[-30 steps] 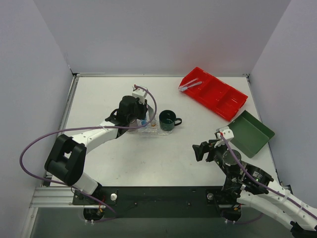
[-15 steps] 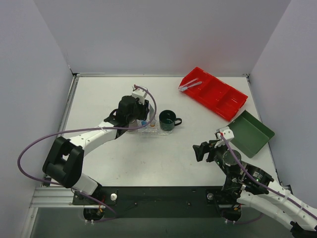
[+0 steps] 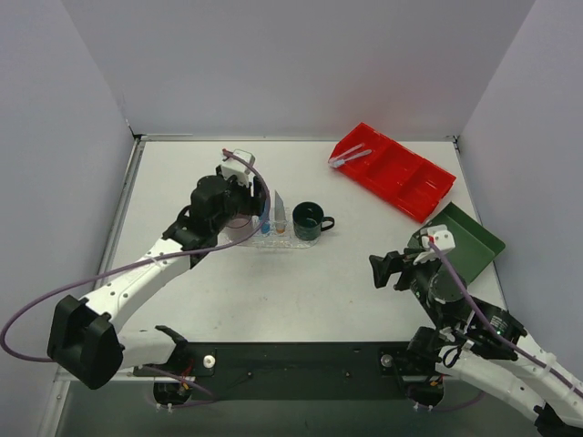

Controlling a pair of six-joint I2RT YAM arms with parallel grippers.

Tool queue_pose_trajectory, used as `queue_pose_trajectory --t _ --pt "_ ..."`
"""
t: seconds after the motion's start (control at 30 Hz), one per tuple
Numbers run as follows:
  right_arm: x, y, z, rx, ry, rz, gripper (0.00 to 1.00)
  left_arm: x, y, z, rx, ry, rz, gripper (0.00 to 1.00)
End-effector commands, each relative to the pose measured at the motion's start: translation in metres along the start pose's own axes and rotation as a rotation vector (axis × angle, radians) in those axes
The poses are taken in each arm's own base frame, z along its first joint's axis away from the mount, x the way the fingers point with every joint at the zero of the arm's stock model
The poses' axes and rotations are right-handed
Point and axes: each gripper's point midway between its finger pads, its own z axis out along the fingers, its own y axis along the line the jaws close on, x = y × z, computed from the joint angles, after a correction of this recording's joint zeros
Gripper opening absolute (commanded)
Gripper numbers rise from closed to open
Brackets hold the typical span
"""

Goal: Prepare toiletry sets of a toothbrush and toothpaste on the tray

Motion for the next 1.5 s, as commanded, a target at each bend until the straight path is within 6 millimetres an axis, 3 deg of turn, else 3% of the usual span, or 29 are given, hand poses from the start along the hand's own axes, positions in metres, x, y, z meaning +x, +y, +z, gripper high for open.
queue_pose_trajectory --t 0.0,0.07,0.1,0.17,0.23,0.27,0.3,0.37,0.4,0.43,0.5,0.57,0.63,0.67,0.7,0.77,0.8,0.9,0.93,0.97,1.03,1.07,1.3,1.33,1.4,1.43,1.47 --pt "-0.028 -0.018 -0.008 0.105 -0.014 -0.051 0.84 -0.023 -0.003 -0.030 0.026 -0.039 -0.005 0.72" --pt "-0.042 -0.019 -0.009 0.133 0.003 -0.093 0.87 -0.033 -0.004 -0.036 0.048 -0.051 -0.018 0.75" --pt "-0.044 -0.021 -0.010 0.147 0.026 -0.120 0.88 -0.026 0.004 -0.040 0.033 -0.008 -0.038 0.75" --pt "-0.067 -0.018 -0.013 0.161 0.025 -0.132 0.89 -0.025 0.003 -0.045 0.074 0.015 -0.063 0.75" --pt "-0.068 -0.014 -0.004 0.186 0.093 -0.192 0.89 -0.020 0.014 -0.048 0.071 0.043 -0.101 0.75" --pt "-0.084 -0.010 -0.004 0.177 0.083 -0.187 0.87 -0.016 0.015 -0.049 0.076 0.051 -0.109 0.76" --pt "-0.078 -0.007 0.009 0.175 0.145 -0.221 0.85 -0.012 0.017 -0.050 0.069 0.065 -0.122 0.77" --pt "-0.092 -0.001 0.019 0.147 0.167 -0.189 0.79 -0.010 0.016 -0.051 0.073 0.078 -0.129 0.77" --pt "-0.084 0.012 0.034 0.081 0.232 -0.179 0.78 -0.008 0.015 -0.049 0.082 0.085 -0.128 0.77" --pt "-0.087 -0.001 0.043 0.119 0.250 -0.139 0.76 -0.008 0.016 -0.048 0.075 0.089 -0.125 0.77" --pt "-0.089 0.007 0.065 0.066 0.310 -0.109 0.72 -0.002 0.025 -0.047 0.026 0.117 -0.112 0.77" --pt "-0.083 -0.002 0.091 0.098 0.375 -0.104 0.69 -0.001 0.031 -0.048 -0.005 0.131 -0.098 0.77" --pt "-0.093 -0.007 0.107 0.103 0.382 -0.114 0.68 -0.004 0.034 -0.050 -0.021 0.125 -0.092 0.77" --pt "-0.084 -0.010 0.123 0.113 0.427 -0.119 0.67 -0.006 0.034 -0.051 -0.019 0.116 -0.089 0.77" --pt "-0.093 -0.010 0.132 0.108 0.416 -0.120 0.66 -0.007 0.034 -0.052 -0.018 0.108 -0.087 0.77" --pt "-0.084 -0.019 0.155 0.109 0.465 -0.111 0.65 -0.007 0.032 -0.052 -0.006 0.104 -0.087 0.77" --pt "-0.095 -0.016 0.164 0.082 0.448 -0.102 0.65 -0.006 0.031 -0.053 -0.003 0.105 -0.084 0.77" --pt "-0.085 -0.032 0.196 0.081 0.498 -0.113 0.65 -0.010 0.032 -0.054 -0.005 0.105 -0.083 0.77" --pt "-0.095 -0.036 0.204 0.082 0.481 -0.108 0.66 -0.009 0.033 -0.055 -0.010 0.105 -0.083 0.77" --pt "-0.083 -0.048 0.219 0.079 0.519 -0.083 0.66 -0.011 0.033 -0.056 -0.010 0.094 -0.082 0.77" --pt "-0.086 -0.055 0.236 0.062 0.520 -0.069 0.66 -0.012 0.033 -0.057 -0.009 0.083 -0.083 0.77" --pt "-0.072 -0.064 0.249 0.058 0.557 -0.070 0.66 -0.012 0.031 -0.056 0.000 0.081 -0.086 0.77" --pt "-0.041 -0.071 0.311 -0.030 0.608 -0.100 0.63 -0.002 0.023 -0.047 0.039 0.120 -0.112 0.77" --pt "-0.029 -0.073 0.323 -0.038 0.626 -0.095 0.62 -0.002 0.024 -0.047 0.037 0.123 -0.114 0.76" --pt "-0.031 -0.072 0.339 -0.056 0.595 -0.082 0.62 -0.001 0.024 -0.046 0.038 0.128 -0.114 0.76" --pt "-0.019 -0.078 0.349 -0.057 0.610 -0.066 0.61 0.000 0.024 -0.045 0.035 0.127 -0.114 0.76" --pt "-0.019 -0.079 0.356 -0.063 0.597 -0.062 0.61 0.000 0.024 -0.045 0.035 0.127 -0.114 0.76"
